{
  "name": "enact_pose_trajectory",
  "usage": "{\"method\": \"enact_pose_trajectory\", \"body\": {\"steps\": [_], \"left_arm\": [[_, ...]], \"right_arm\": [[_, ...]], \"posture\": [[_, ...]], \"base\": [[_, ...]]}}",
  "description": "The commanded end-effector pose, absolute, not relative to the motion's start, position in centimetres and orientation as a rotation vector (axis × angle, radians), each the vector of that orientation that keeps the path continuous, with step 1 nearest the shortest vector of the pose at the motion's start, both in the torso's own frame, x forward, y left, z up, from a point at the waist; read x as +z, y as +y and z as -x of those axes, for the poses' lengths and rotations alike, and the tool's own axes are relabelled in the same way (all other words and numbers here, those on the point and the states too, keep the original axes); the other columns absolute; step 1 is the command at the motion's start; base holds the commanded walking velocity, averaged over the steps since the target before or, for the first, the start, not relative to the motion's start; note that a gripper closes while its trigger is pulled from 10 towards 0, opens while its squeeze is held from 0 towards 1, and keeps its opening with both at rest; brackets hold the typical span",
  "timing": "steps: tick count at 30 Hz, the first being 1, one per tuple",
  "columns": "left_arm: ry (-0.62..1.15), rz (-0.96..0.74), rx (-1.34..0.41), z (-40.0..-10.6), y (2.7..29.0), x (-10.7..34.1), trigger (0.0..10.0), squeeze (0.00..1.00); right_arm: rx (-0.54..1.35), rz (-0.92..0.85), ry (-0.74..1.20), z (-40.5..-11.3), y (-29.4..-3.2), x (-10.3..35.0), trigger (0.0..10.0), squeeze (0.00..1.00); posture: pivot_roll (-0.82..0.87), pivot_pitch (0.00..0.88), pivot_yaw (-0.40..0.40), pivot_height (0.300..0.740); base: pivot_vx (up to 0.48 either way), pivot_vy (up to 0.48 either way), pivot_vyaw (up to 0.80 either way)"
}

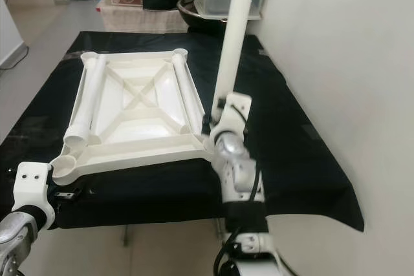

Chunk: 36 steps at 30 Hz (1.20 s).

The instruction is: Building children table

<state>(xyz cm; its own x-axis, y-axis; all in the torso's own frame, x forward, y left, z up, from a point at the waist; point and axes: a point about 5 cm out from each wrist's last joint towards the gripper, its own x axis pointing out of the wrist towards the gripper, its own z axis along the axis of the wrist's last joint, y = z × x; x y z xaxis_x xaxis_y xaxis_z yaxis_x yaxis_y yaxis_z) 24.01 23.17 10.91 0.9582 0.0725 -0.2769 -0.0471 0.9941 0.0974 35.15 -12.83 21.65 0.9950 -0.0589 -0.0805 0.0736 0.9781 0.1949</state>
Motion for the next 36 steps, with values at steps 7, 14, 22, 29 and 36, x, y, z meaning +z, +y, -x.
{"method": "enact_pose_trajectory", "body": {"steps": [7, 14, 22, 29, 36], "left_arm": [[0.286, -0.119, 0.046, -24.5, 23.3, 10.9, 10.0, 0.00], [0.283, -0.124, 0.034, -25.0, 23.0, 10.7, 10.0, 0.00], [0.278, -0.146, 0.030, -25.1, 23.4, 10.9, 10.0, 0.00], [0.279, -0.146, 0.029, -25.0, 23.3, 10.8, 10.0, 0.00], [0.287, -0.145, 0.022, -24.8, 23.1, 10.6, 10.0, 0.00]], "right_arm": [[0.322, -0.135, -0.130, -35.5, -14.3, 26.1, 10.0, 0.00], [0.574, 0.057, -0.109, -37.0, -15.9, 25.3, 10.0, 0.00], [0.752, 0.136, -0.066, -38.8, -17.0, 26.2, 3.8, 0.00], [0.569, 0.095, -0.027, -40.4, -18.8, 26.1, 0.0, 0.00], [0.402, 0.028, 0.058, -40.7, -19.3, 23.6, 0.0, 0.00]], "posture": [[0.07, 0.000, -0.032, 0.740], [0.07, 0.000, -0.037, 0.740], [0.11, 0.000, -0.058, 0.740], [0.11, 0.000, -0.065, 0.740], [0.11, 0.000, -0.058, 0.740]], "base": [[0.000, 0.000, 0.00], [0.000, 0.000, 0.00], [0.000, 0.000, 0.00], [0.000, 0.000, 0.00], [0.000, 0.000, 0.00]]}}
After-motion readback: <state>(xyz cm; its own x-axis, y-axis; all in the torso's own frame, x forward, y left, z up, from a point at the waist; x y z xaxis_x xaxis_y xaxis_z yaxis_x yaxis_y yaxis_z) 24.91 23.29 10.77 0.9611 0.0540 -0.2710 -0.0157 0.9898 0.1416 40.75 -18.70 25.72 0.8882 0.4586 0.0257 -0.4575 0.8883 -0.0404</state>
